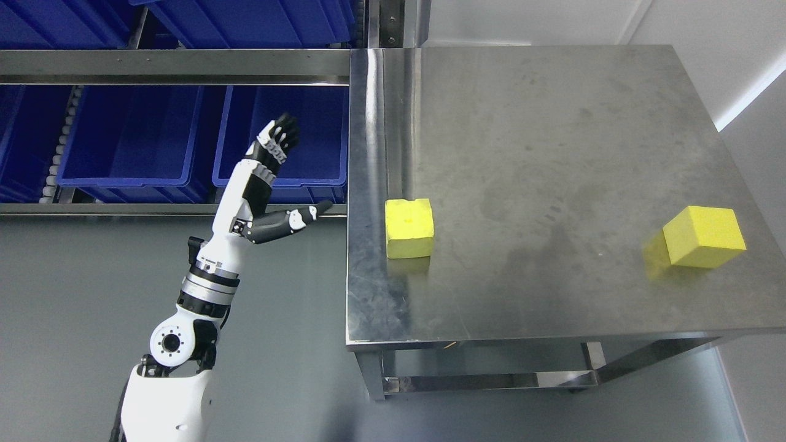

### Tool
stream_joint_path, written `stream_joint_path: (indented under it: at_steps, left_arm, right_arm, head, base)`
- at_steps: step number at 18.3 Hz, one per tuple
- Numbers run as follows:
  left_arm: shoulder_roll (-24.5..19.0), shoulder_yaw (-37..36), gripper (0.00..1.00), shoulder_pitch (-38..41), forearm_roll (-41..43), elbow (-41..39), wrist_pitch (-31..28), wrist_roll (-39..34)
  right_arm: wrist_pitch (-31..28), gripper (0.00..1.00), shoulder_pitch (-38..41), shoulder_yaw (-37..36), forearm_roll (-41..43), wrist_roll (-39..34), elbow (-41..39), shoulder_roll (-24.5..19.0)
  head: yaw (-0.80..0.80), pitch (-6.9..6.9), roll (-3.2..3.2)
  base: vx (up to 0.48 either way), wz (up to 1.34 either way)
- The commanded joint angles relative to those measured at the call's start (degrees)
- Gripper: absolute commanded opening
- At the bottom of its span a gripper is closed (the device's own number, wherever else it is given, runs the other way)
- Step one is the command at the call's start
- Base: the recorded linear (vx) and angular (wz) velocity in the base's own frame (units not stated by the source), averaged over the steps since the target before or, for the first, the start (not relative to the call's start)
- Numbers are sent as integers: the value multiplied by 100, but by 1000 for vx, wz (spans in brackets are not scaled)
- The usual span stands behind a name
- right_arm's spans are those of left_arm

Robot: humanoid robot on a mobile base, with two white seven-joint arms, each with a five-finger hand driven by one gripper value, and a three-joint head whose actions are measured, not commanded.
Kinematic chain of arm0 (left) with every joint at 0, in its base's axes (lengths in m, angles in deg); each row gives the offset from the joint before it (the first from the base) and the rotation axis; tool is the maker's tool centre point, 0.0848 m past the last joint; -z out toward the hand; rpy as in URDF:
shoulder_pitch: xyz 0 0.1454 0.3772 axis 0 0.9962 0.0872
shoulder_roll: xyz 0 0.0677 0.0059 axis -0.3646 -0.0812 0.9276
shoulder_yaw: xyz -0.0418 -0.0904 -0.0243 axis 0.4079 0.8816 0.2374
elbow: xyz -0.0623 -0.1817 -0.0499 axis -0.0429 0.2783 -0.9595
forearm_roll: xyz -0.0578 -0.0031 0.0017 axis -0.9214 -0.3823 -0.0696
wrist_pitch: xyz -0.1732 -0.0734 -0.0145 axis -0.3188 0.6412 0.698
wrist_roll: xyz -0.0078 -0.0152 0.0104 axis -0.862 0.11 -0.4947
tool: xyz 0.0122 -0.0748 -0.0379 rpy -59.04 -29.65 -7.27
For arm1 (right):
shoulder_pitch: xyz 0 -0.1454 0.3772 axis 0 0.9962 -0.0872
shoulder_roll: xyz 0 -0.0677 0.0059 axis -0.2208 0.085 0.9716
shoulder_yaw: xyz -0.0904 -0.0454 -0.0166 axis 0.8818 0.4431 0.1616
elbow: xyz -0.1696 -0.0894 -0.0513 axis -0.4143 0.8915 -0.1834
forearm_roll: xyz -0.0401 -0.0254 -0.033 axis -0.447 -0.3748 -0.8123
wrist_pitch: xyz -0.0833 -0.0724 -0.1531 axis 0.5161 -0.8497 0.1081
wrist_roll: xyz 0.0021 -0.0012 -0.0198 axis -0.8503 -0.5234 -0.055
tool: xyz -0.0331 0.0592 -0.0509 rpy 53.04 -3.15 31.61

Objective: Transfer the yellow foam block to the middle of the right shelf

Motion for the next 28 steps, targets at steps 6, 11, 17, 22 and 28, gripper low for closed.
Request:
stream_joint_path:
  at_steps: [6,11,17,22,28]
  left_arm:
    - [-649,-714,97,-1276,298,-93,-1674,1182]
    - [-614,-1408,96,-1945,289,13,-2520,1586]
    - [-745,-1708,97,-1946,289,-144,-2529,1788]
    - [-1036,-1664,97,-1814,376,-84,-2503,2298]
    - [-712,-1682,97,-1911,1080,435,-2406,2290]
  right_arm:
    - [-1,100,9,1,-18,-3,-100,100]
    - [-1,100,9,-8,-18,-3,-100,100]
    - [-1,100,9,1,-18,-3,-100,100]
    - [-1,100,9,1,-18,-3,-100,100]
    - [-1,100,9,1,-18,-3,-100,100]
  head:
    - [0,0,0]
    - [0,0,0]
    - [0,0,0]
    - [0,0,0]
    - [0,0,0]
  base:
    - [0,0]
    - [0,0]
    - [0,0]
    - [0,0]
    - [0,0]
